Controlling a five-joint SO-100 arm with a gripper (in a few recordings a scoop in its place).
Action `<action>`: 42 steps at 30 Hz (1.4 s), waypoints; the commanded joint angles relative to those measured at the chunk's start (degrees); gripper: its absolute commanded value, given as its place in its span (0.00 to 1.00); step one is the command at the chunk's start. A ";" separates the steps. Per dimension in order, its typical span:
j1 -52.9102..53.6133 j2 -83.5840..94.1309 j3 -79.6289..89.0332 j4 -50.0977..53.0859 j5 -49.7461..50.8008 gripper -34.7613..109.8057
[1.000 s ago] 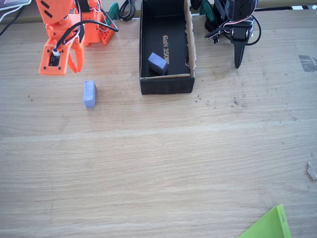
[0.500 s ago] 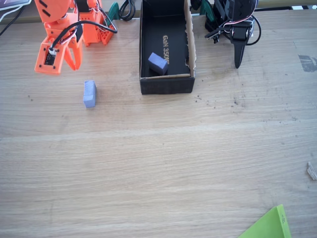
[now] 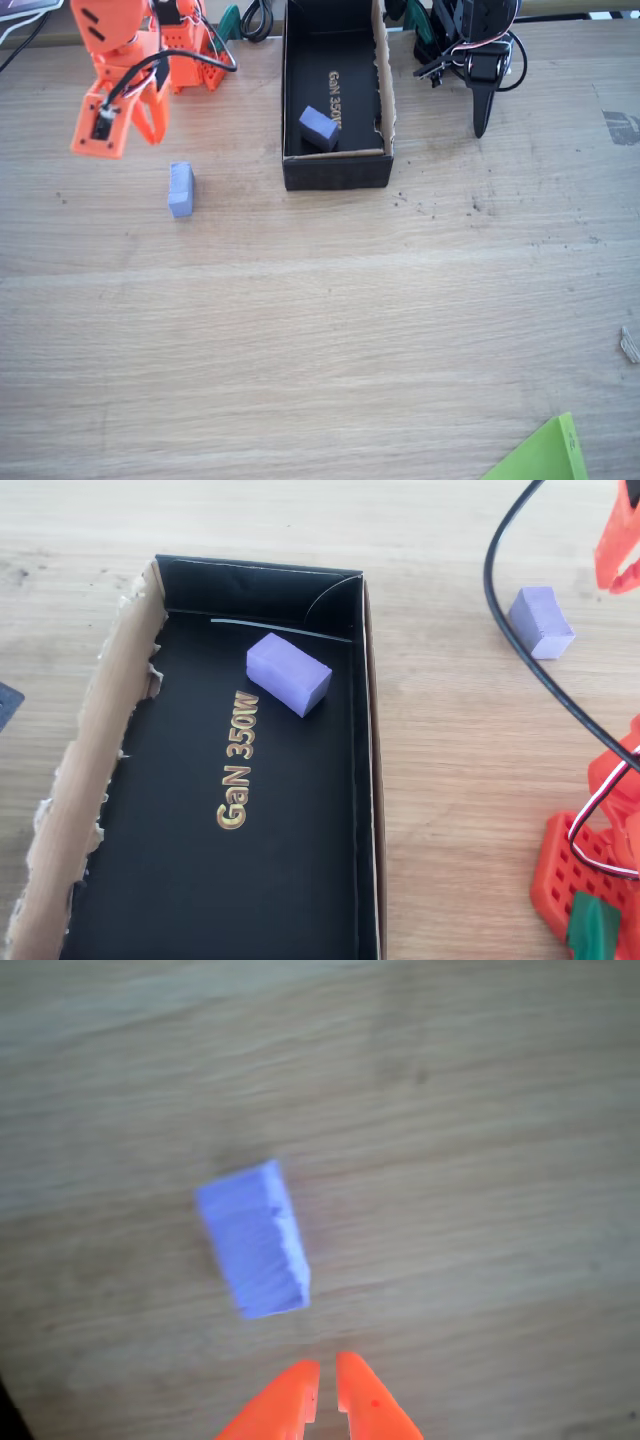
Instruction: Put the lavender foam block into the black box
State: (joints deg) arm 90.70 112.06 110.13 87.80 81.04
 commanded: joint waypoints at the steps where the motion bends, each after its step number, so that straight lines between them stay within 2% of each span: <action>1: 4.92 -3.08 -5.19 0.62 -0.79 0.24; 8: 9.67 -9.05 -8.79 -1.85 -6.86 0.24; 24: -9.05 9.67 0.70 2.02 -5.19 0.24; 29: -11.95 9.40 0.70 1.23 -9.40 0.24; 42: -15.21 5.27 -1.32 1.41 -11.69 0.24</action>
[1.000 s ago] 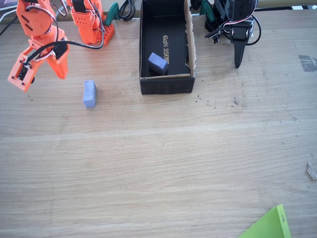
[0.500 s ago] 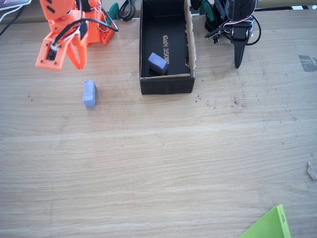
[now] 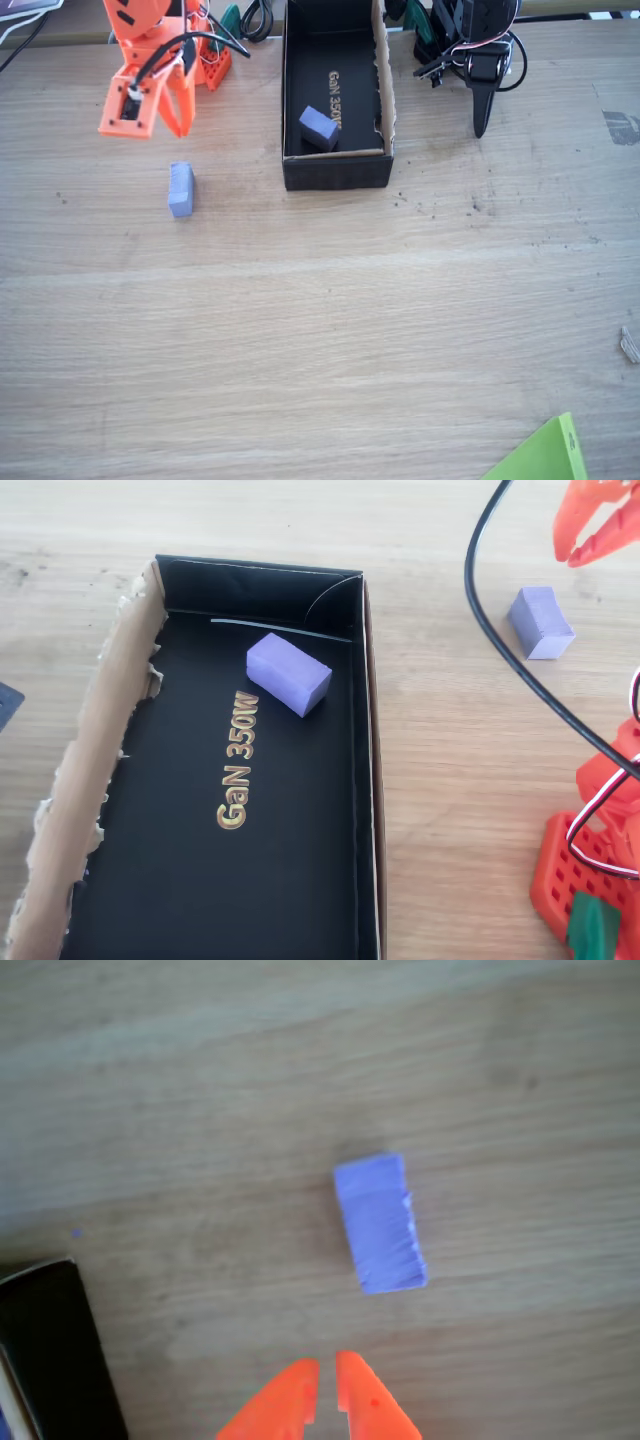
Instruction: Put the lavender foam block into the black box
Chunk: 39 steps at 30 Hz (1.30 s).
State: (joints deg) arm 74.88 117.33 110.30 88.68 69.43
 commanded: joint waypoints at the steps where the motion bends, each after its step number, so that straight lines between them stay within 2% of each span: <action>1: 1.32 -0.62 -2.20 0.53 -0.53 0.24; 11: 5.80 -3.87 -4.31 -0.09 -2.11 0.25; 13: 5.54 -3.69 -4.39 -0.79 -3.16 0.31; 29: 6.94 -3.96 -4.48 -0.26 0.09 0.45; 33: 9.49 -5.45 -5.10 -0.35 0.53 0.45; 39: 12.13 -8.00 -6.42 -1.14 -4.22 0.45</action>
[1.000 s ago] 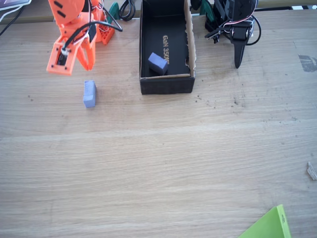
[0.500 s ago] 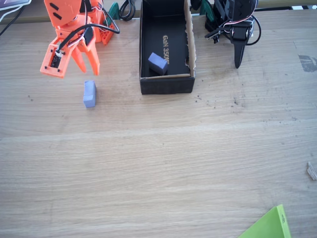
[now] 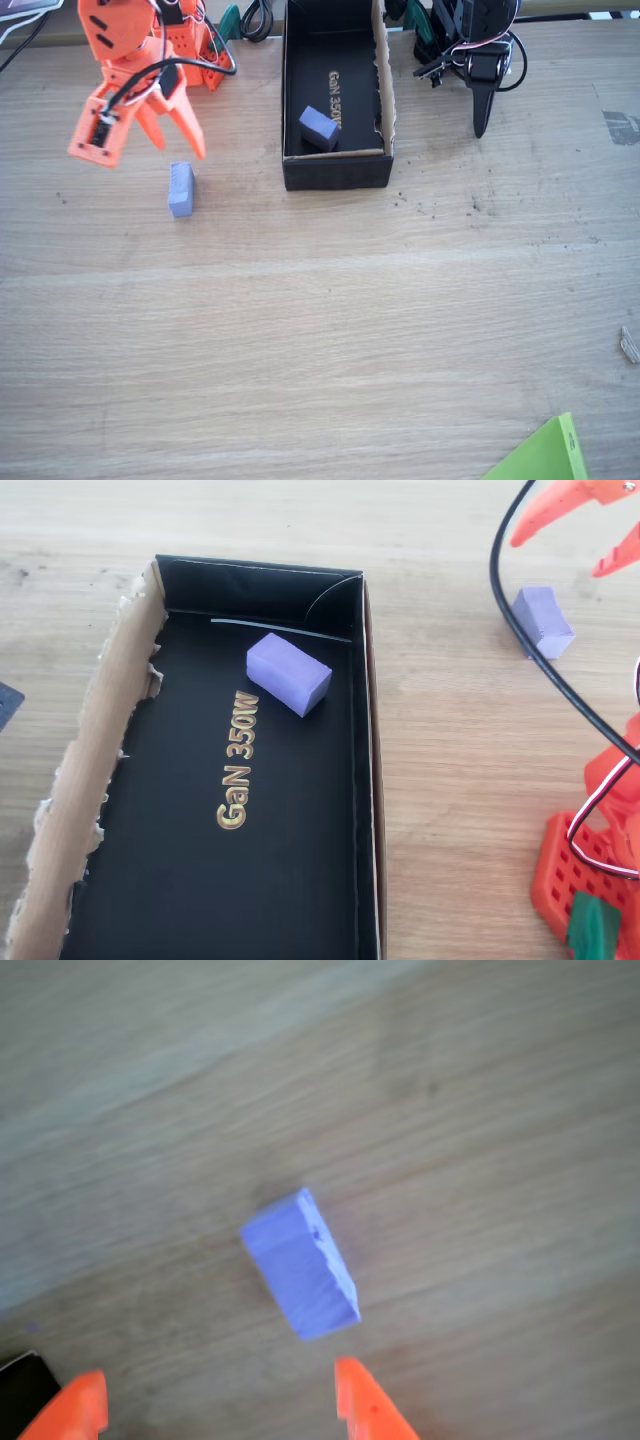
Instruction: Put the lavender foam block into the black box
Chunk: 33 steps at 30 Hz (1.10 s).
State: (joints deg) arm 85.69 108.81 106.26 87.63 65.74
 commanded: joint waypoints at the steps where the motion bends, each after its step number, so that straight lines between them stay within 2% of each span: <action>1: 1.58 0.35 -2.37 -0.09 -0.53 0.45; 18: 0.62 -0.53 -2.46 0.09 -2.46 0.44; 21: 0.09 0.00 -2.46 2.02 2.99 0.41; 23: -0.53 0.62 -1.76 3.78 14.24 0.36; 24: -0.79 0.88 -1.58 3.69 17.40 0.37; 27: -0.88 1.67 -1.49 1.85 19.60 0.38; 33: -1.14 2.29 -1.49 -3.16 16.08 0.35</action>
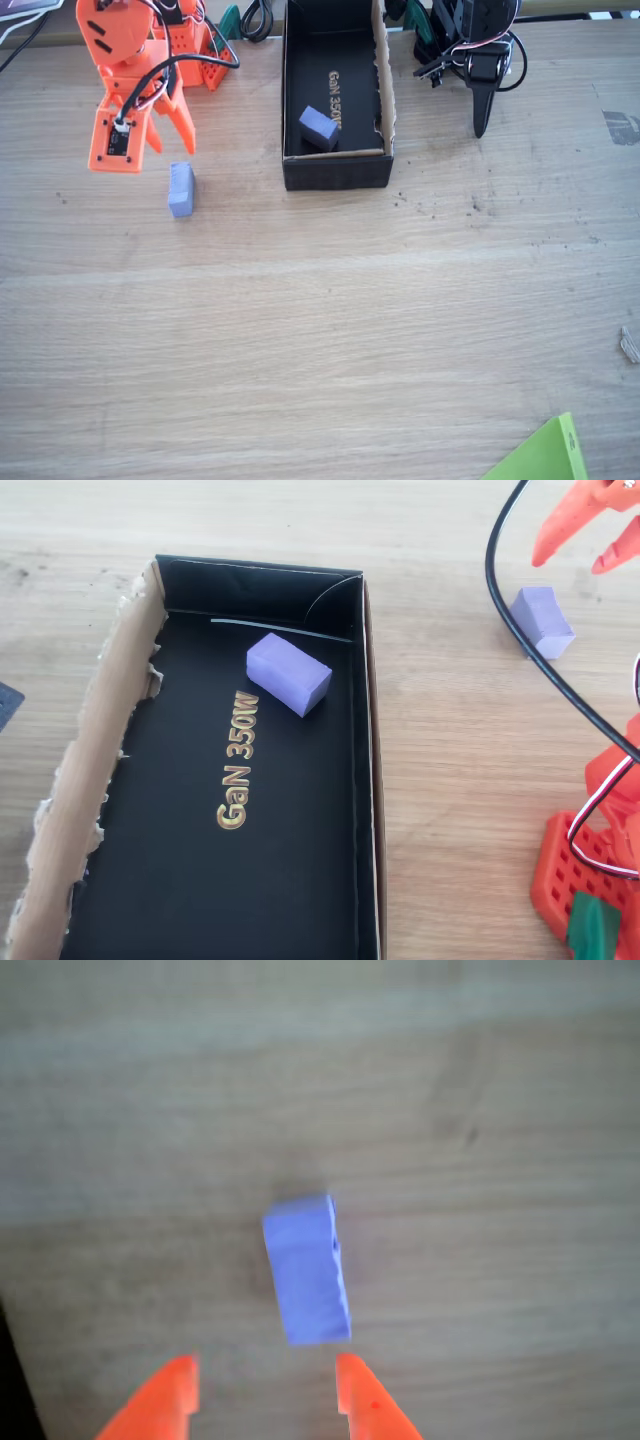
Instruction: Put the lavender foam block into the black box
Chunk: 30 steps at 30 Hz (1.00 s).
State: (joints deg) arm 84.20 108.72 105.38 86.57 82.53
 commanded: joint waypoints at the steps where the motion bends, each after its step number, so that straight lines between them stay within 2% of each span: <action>1: 0.35 2.46 -0.62 -2.90 -2.20 0.35; 5: 1.41 3.16 -0.79 1.23 -4.22 0.33; 7: 3.16 3.69 -0.44 1.32 0.97 0.24; 12: 3.08 2.72 -0.18 2.46 4.83 0.24; 15: 3.87 2.37 -0.09 0.26 3.96 0.24; 18: 4.04 2.02 -0.35 -2.72 8.79 0.24; 21: 3.60 2.02 -0.88 -1.41 7.21 0.24; 23: 3.96 2.29 -1.05 -0.88 7.38 0.27; 24: 3.78 2.29 -1.05 -0.26 6.42 0.36; 25: 3.52 2.20 -1.05 0.44 6.24 0.40; 30: 3.78 2.72 -0.53 2.29 13.01 0.40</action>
State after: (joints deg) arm 86.75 109.34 105.73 87.28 92.72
